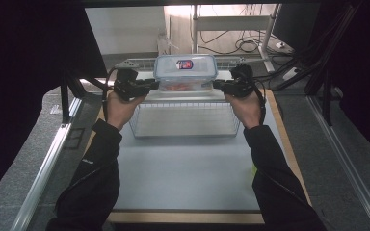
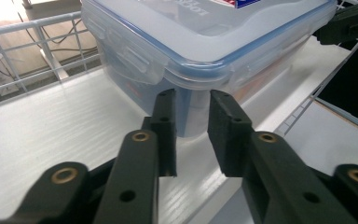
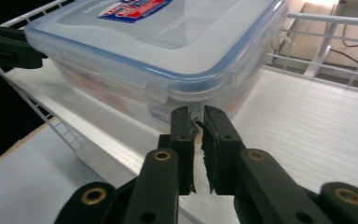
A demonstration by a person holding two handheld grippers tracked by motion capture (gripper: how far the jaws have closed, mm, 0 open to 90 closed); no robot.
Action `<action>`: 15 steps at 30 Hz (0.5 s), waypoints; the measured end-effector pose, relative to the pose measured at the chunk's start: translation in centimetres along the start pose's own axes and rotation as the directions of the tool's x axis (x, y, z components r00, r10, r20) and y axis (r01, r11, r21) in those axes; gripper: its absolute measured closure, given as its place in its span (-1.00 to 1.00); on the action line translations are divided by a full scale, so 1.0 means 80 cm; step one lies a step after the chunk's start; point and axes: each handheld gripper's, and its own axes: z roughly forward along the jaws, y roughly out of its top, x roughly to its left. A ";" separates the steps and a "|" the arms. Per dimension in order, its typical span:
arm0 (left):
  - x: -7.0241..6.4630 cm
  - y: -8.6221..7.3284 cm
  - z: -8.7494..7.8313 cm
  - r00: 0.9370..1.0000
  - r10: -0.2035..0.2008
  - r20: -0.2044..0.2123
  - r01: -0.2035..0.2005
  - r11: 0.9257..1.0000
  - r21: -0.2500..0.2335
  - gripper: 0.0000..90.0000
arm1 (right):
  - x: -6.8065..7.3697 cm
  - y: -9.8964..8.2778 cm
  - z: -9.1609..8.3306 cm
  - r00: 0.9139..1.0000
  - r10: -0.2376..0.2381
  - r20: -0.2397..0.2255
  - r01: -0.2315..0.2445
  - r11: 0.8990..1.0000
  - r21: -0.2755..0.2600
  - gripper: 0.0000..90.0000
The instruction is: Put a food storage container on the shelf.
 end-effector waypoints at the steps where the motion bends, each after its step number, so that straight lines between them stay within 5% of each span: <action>1: -0.001 -0.001 -0.002 1.000 0.007 -0.002 -0.007 1.000 0.001 0.52 | 0.001 -0.001 -0.001 1.000 0.000 -0.007 0.000 1.000 -0.003 0.79; 15: -0.029 -0.034 -0.031 0.997 0.070 0.010 -0.070 0.998 0.005 -0.12 | 0.017 -0.021 -0.015 0.995 -0.092 -0.040 0.092 0.996 0.010 -0.08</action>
